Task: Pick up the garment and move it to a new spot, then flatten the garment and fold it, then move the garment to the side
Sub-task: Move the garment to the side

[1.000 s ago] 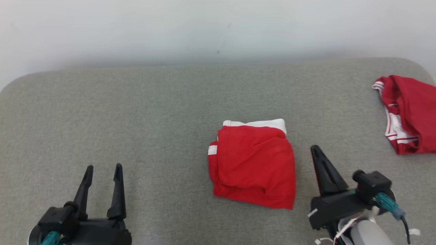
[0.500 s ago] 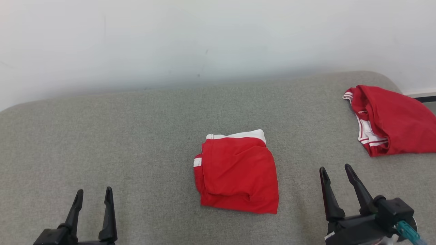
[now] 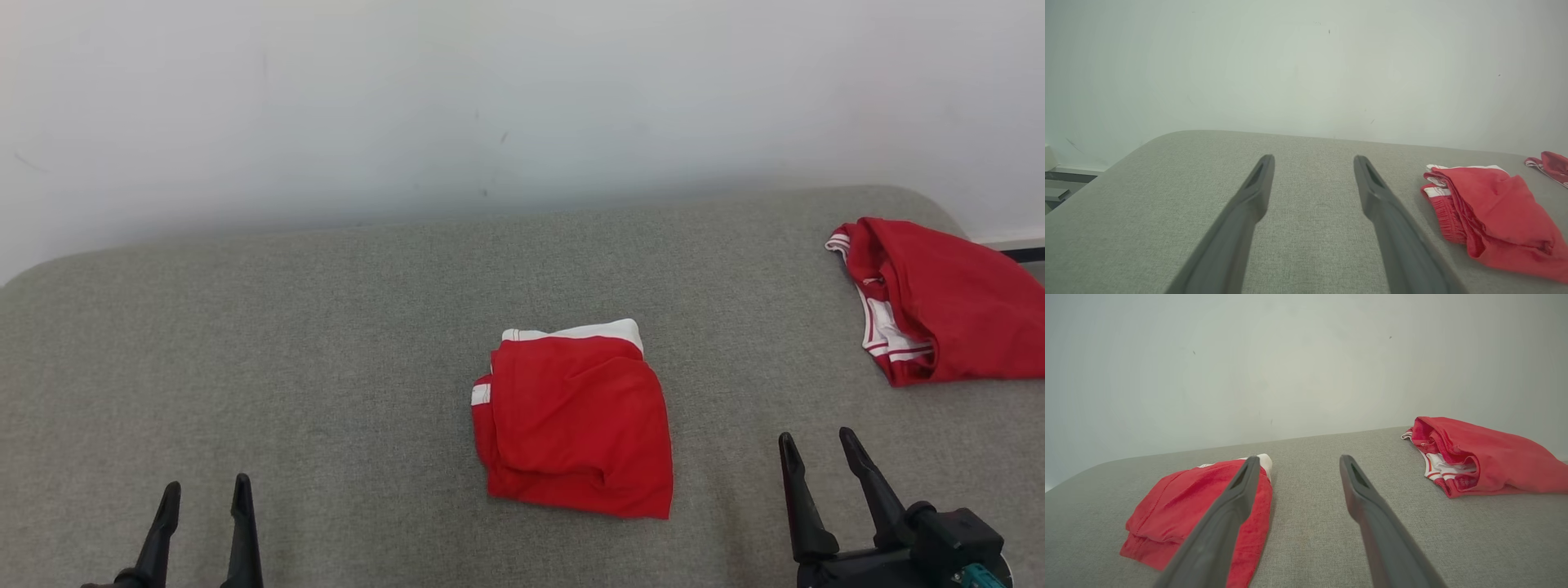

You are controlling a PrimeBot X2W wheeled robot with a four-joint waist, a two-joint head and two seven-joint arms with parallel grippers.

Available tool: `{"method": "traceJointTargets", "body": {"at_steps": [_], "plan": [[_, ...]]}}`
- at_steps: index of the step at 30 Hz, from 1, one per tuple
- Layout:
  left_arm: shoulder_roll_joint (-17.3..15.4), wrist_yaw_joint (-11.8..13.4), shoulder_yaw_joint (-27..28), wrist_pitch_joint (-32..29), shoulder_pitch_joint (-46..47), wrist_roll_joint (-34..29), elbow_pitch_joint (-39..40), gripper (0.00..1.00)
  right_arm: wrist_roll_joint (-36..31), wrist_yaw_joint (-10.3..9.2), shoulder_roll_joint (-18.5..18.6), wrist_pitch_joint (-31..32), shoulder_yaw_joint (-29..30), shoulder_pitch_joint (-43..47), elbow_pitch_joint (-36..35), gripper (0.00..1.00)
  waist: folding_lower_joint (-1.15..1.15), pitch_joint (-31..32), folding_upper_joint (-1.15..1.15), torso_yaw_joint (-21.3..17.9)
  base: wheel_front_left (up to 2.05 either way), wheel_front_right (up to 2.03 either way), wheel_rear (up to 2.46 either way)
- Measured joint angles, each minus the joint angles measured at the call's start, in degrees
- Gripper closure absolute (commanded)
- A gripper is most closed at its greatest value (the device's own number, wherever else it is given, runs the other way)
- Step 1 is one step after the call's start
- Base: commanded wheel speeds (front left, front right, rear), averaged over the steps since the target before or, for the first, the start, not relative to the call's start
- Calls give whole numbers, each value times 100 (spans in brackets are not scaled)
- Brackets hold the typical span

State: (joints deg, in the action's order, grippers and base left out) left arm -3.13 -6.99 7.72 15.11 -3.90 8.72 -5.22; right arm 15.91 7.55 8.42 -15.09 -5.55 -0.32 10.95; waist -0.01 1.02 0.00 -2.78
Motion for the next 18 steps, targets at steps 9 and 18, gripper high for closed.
{"method": "traceJointTargets", "body": {"at_steps": [9,18], "plan": [[-66,-10,-81,0,-8,102,115,0,-56,0,13,0,5,5,-37,0,0,39,0,74,0,0,0],[-188,-43,-221,0,2,176,122,0,-66,0,-2,0,33,53,-25,0,0,68,0,130,0,0,0]]}}
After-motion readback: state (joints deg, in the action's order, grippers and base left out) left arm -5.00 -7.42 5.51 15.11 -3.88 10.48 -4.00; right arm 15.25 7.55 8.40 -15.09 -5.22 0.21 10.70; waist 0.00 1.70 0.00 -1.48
